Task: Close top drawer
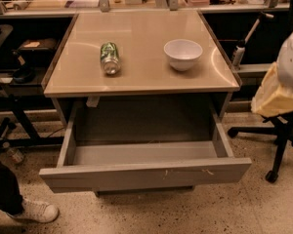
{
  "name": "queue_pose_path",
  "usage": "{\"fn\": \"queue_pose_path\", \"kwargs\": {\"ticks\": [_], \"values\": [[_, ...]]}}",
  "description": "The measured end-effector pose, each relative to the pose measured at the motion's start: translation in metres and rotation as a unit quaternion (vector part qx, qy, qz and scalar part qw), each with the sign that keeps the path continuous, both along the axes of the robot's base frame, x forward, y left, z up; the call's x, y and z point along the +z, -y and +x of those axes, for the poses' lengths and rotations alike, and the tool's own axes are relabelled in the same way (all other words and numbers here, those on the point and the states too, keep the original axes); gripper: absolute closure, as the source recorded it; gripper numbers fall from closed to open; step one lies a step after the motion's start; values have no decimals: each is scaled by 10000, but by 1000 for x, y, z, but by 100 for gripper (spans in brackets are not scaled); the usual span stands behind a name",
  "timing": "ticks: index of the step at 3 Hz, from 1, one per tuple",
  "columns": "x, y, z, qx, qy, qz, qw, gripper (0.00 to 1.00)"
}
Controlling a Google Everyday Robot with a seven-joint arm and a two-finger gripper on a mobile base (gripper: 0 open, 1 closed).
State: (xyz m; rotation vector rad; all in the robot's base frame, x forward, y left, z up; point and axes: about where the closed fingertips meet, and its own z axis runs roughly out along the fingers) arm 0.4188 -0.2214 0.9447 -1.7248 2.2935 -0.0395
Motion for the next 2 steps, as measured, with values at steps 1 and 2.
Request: {"fn": "queue_pose_path", "kwargs": {"ticks": [1, 2], "values": [[-63, 10, -38, -168, -693, 17, 9975, 100], [-127, 12, -72, -190, -1404, 28, 9899, 100]]}}
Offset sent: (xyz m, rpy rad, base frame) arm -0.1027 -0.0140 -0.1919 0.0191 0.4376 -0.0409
